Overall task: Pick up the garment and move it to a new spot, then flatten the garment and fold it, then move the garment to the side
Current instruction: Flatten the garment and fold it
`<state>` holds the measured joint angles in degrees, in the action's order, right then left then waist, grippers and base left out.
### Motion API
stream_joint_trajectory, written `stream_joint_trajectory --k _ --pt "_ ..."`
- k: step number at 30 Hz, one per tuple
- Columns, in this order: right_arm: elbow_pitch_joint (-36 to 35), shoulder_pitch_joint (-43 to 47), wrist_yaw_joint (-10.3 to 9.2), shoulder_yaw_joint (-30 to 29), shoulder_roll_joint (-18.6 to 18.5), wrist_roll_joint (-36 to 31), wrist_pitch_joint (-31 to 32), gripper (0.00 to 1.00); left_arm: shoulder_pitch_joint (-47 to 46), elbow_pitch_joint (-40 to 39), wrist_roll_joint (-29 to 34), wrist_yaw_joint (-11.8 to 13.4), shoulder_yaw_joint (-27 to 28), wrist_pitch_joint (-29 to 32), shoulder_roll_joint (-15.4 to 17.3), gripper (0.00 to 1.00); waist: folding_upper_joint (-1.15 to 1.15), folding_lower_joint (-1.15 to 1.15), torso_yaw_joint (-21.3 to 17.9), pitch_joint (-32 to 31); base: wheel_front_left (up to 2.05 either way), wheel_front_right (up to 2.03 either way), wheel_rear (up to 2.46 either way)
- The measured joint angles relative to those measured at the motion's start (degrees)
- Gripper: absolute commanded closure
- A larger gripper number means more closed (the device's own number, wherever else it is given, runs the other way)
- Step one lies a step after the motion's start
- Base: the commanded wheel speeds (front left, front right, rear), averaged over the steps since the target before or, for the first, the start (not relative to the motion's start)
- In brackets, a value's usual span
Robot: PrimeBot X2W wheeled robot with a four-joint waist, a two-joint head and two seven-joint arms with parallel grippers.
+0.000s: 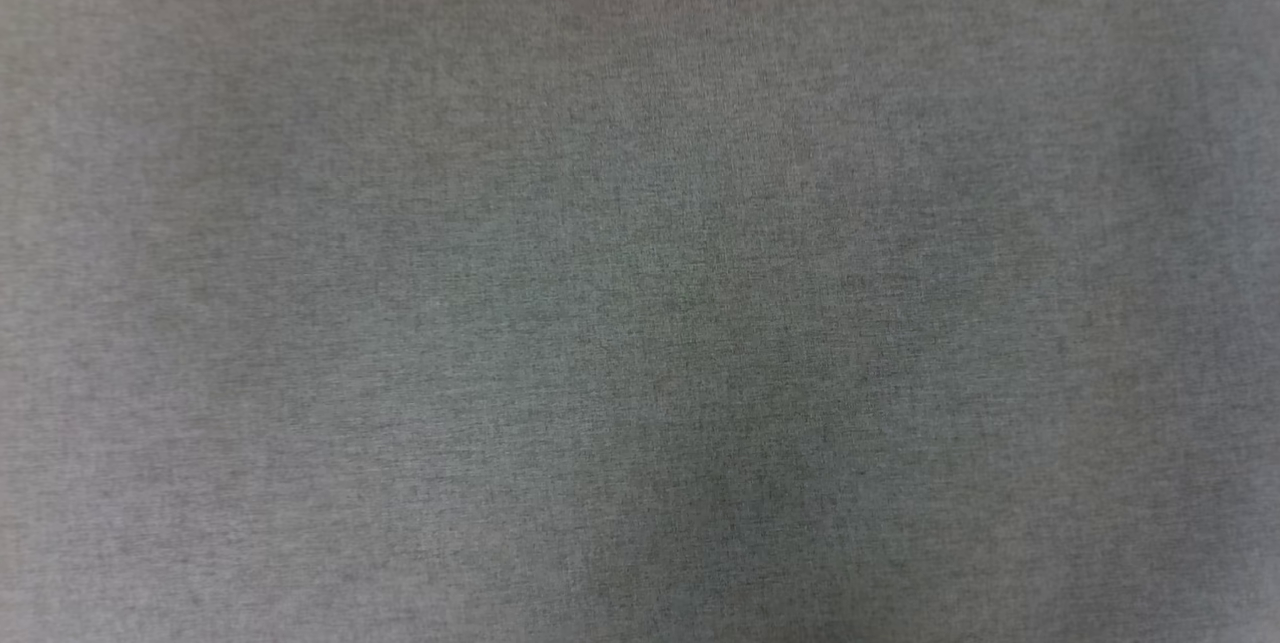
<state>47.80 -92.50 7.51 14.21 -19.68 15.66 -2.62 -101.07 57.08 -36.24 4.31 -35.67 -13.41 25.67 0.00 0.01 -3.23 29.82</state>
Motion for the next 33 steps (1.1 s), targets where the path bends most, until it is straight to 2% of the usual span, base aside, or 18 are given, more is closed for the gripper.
stream_joint_trajectory --k 10,17,23,33 --pt "6.9 -0.2 0.00 5.7 1.2 4.8 -1.9 1.00 3.5 4.5 -2.6 -2.1 1.3 -1.0 -1.8 1.00 0.00 0.00 -0.2 3.1 0.00 0.00 0.00" --pt "9.3 5.4 0.00 11.4 1.4 9.6 -3.2 1.00 11.8 5.9 -4.5 -3.9 3.1 -1.5 -3.2 1.00 0.00 -0.01 0.0 0.0 0.00 0.00 0.00" --pt "8.4 17.2 0.00 16.8 0.4 15.1 -1.9 1.00 26.2 1.0 -5.1 -4.2 6.5 -1.6 -4.1 1.00 0.00 -0.01 0.7 -6.6 0.00 0.00 0.00" --pt "-0.7 42.1 0.00 21.6 -4.0 24.3 1.7 1.00 56.0 -10.3 -4.3 -3.1 10.9 -1.6 -4.1 1.00 0.00 -0.02 2.3 -19.5 0.00 0.00 0.00"
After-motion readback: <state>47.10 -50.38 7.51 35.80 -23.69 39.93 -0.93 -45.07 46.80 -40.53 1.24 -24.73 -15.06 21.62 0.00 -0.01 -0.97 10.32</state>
